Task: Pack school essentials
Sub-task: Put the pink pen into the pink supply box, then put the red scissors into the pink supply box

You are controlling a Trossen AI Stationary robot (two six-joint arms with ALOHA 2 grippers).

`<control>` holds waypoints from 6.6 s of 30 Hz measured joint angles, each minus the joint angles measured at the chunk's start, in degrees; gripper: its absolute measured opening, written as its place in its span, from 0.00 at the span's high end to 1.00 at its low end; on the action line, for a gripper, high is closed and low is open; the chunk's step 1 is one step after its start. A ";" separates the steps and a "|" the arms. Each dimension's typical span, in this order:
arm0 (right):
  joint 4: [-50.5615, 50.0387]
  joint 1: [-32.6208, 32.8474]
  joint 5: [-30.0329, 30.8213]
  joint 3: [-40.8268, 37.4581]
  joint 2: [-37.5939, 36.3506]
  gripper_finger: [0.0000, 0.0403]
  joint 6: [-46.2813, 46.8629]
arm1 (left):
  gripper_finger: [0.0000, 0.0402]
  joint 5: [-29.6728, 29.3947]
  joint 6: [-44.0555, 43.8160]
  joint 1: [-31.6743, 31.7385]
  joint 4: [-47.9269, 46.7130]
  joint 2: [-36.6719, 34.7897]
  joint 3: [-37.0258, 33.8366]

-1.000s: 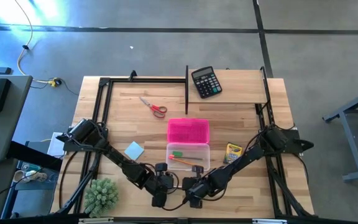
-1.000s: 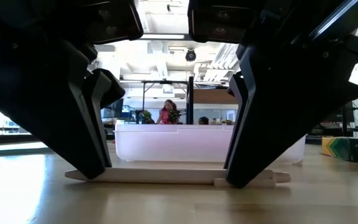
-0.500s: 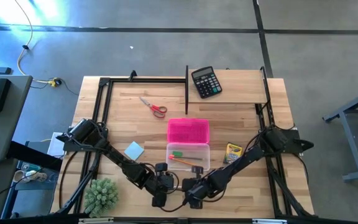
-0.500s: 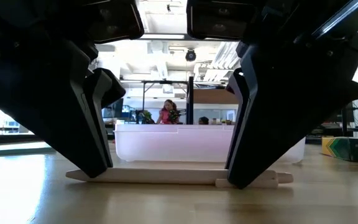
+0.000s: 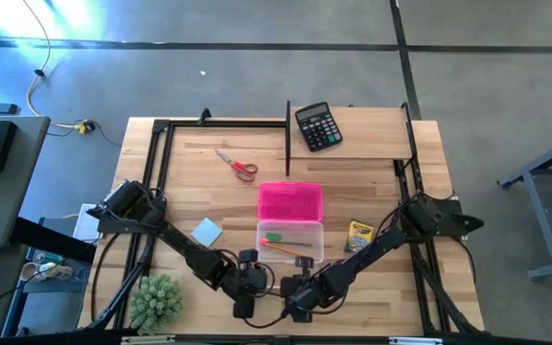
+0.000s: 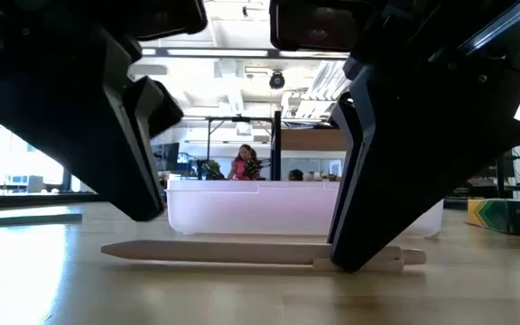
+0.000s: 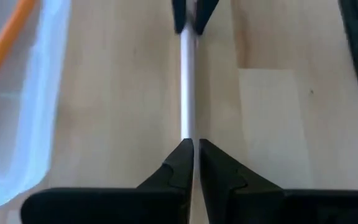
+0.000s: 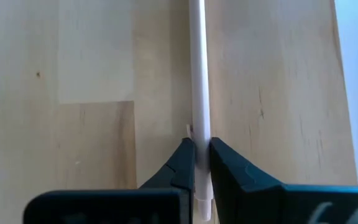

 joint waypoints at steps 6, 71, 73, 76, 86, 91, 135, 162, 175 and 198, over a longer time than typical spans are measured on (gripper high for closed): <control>-0.50 0.18 1.54 0.11 -0.20 0.96 0.96 | 0.96 -2.17 0.00 0.00 -4.55 -3.15 -0.02; -27.00 -16.54 -0.28 -0.44 -13.25 0.59 -13.33 | 0.82 -8.21 -0.10 6.63 -24.89 -17.95 -0.02; -28.72 -16.52 1.78 -0.44 -14.53 0.58 -13.81 | 0.78 -8.16 -0.17 6.81 -25.14 -17.95 -0.02; -31.00 -16.52 4.92 -0.44 -16.70 0.58 -14.25 | 0.72 -8.16 -1.01 7.30 -26.19 -17.95 -0.02; -38.00 -16.52 15.90 -0.44 -26.32 0.58 -14.52 | 0.56 -9.57 -5.68 10.75 -35.34 -17.93 -0.02; -40.74 -16.52 19.38 -0.44 -31.23 0.58 -14.12 | 0.52 -13.32 -5.40 13.80 -42.29 -17.93 -0.02; -48.91 -27.03 19.72 -0.42 -46.16 0.58 -17.18 | 0.58 16.93 65.05 59.60 -28.37 -14.36 0.02; -49.06 -27.03 19.59 -0.42 -47.82 0.58 -16.11 | 0.64 14.77 68.31 61.00 -24.37 -5.30 -0.02; -49.04 -27.03 19.59 -0.42 -47.82 0.58 -16.10 | 0.64 14.27 69.02 61.15 -23.94 -1.69 0.22; -49.02 -27.03 19.61 -0.42 -47.80 0.58 -15.68 | 0.87 15.57 67.93 61.42 -24.56 -0.46 0.15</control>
